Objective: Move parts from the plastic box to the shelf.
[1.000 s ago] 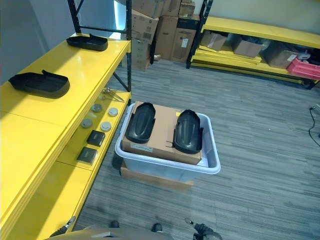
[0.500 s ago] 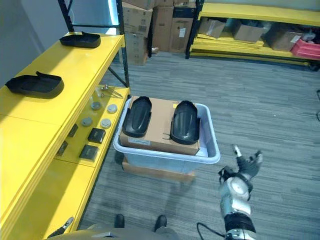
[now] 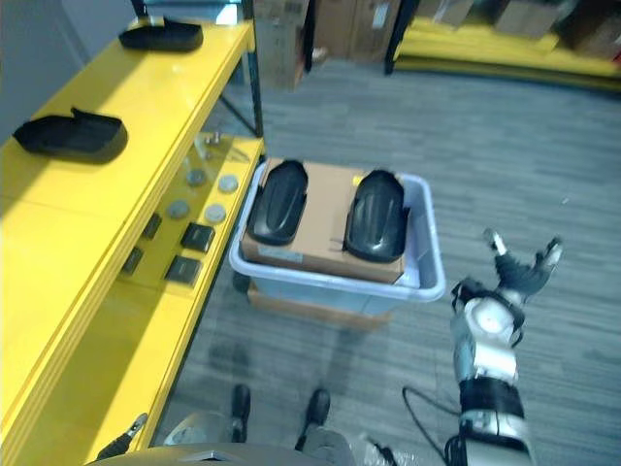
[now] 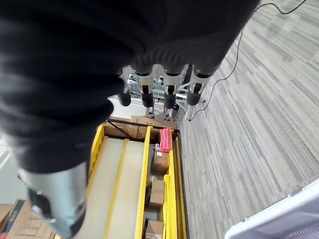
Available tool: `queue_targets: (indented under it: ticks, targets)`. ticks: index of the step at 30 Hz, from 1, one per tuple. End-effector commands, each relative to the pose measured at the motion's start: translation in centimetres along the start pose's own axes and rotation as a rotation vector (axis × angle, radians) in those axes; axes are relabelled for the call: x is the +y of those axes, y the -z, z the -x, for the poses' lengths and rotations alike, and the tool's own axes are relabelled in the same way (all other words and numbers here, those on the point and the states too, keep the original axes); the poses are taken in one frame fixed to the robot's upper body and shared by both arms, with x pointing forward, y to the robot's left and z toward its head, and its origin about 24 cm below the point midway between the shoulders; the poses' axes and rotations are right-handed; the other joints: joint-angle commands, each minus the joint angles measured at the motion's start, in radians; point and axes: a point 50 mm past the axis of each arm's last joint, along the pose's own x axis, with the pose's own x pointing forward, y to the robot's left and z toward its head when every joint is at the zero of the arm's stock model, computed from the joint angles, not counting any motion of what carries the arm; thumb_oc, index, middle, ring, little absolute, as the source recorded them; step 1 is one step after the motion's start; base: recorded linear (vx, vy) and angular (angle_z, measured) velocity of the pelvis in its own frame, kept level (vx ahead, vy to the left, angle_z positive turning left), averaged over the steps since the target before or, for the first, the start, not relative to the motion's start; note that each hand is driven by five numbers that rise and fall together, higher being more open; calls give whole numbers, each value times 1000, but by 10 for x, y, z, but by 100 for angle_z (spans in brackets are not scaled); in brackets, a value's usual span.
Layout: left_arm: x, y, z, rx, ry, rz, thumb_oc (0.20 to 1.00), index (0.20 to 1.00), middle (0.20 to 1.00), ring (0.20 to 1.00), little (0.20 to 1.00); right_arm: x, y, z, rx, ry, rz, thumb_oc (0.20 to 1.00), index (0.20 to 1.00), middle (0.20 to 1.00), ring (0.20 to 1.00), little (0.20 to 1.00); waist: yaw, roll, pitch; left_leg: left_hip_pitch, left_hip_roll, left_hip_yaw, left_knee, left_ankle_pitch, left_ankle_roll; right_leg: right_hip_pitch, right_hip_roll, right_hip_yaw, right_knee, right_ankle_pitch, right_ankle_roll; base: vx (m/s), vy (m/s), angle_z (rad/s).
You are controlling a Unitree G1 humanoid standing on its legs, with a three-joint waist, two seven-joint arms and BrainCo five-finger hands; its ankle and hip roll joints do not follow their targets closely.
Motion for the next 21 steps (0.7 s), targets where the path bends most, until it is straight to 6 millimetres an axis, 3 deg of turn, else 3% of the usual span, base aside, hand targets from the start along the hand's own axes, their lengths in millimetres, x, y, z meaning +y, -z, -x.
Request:
queue_targets:
  ticks: [1, 9, 21]
  targets:
    - [1, -35, -5, -87, 20, -5, 1000, 1000, 1000, 1000, 1000, 9, -42, -13, -157, 27, -64, 1000, 1000, 1000, 1000, 1000, 23, -16, 40, -79, 49, -57, -43, 39, -43, 37, -74, -20, 60, -109, 74, -119, -38, 24]
    - [2, -48, -5, -126, 63, -36, 1000, 1000, 1000, 1000, 1000, -1, -62, -34, -198, 100, -74, 1000, 1000, 1000, 1000, 1000, 45, -6, 114, -155, 42, -83, -10, 53, -50, -11, -81, -33, 81, -109, 74, -42, -19, 10]
    - [3, -64, -6, -170, 96, -41, 1000, 1000, 1000, 1000, 1000, -16, -60, -62, -124, 125, 40, 1000, 1000, 1000, 1000, 1000, 68, 1, 187, -208, 27, -94, 26, 49, -51, -64, -96, -29, 101, -97, 79, 0, 0, 0]
